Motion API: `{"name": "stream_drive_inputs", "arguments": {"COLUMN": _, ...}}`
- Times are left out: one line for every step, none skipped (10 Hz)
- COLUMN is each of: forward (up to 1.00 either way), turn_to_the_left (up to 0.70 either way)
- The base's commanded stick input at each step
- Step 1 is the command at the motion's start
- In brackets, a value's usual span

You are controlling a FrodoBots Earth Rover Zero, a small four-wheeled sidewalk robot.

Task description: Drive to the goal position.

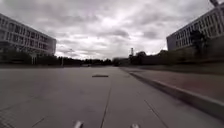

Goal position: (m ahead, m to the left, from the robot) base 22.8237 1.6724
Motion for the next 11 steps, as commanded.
{"name": "stream_drive_inputs", "arguments": {"forward": 0.70, "turn_to_the_left": 0.00}}
{"name": "stream_drive_inputs", "arguments": {"forward": 0.70, "turn_to_the_left": 0.00}}
{"name": "stream_drive_inputs", "arguments": {"forward": 0.70, "turn_to_the_left": 0.00}}
{"name": "stream_drive_inputs", "arguments": {"forward": 0.70, "turn_to_the_left": 0.00}}
{"name": "stream_drive_inputs", "arguments": {"forward": 0.70, "turn_to_the_left": 0.00}}
{"name": "stream_drive_inputs", "arguments": {"forward": 0.70, "turn_to_the_left": 0.00}}
{"name": "stream_drive_inputs", "arguments": {"forward": 0.70, "turn_to_the_left": 0.00}}
{"name": "stream_drive_inputs", "arguments": {"forward": 0.70, "turn_to_the_left": 0.00}}
{"name": "stream_drive_inputs", "arguments": {"forward": 0.70, "turn_to_the_left": 0.00}}
{"name": "stream_drive_inputs", "arguments": {"forward": 0.70, "turn_to_the_left": 0.00}}
{"name": "stream_drive_inputs", "arguments": {"forward": 0.70, "turn_to_the_left": 0.00}}
